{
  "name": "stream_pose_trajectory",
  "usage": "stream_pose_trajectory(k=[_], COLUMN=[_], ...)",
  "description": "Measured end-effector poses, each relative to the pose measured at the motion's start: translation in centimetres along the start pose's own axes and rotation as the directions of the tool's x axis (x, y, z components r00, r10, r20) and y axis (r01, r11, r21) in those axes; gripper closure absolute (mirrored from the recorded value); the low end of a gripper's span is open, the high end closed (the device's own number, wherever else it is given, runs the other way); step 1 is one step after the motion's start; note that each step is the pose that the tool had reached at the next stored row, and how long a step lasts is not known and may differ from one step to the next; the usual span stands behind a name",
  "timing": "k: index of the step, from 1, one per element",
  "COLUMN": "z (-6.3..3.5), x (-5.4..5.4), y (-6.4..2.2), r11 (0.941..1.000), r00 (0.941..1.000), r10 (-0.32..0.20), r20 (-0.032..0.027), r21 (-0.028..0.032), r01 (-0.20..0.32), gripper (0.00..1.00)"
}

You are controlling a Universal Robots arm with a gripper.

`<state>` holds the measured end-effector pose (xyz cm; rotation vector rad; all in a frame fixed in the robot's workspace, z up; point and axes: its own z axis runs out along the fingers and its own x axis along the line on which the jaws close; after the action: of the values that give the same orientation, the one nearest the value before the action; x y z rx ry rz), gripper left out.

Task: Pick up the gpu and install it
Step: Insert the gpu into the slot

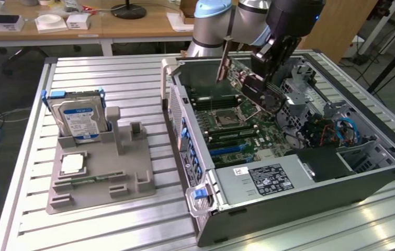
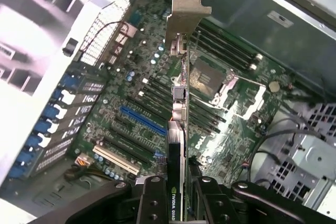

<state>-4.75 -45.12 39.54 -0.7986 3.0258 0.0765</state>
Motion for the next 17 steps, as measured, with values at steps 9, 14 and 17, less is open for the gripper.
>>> stream_pose_trajectory(k=[9,14,17], z=[0.05,0.08,0.09], x=[0.00,0.00,0.00], y=[-0.01,-0.01,-0.01], r11=[0.9894,0.9748,0.9640], r00=[0.9894,0.9748,0.9639], r10=[-0.145,-0.223,-0.266], r20=[-0.0062,-0.0093,-0.0110], r21=[-0.0039,-0.0064,-0.0078], r01=[0.145,0.223,0.266], gripper=[0.74,0.74,0.74])
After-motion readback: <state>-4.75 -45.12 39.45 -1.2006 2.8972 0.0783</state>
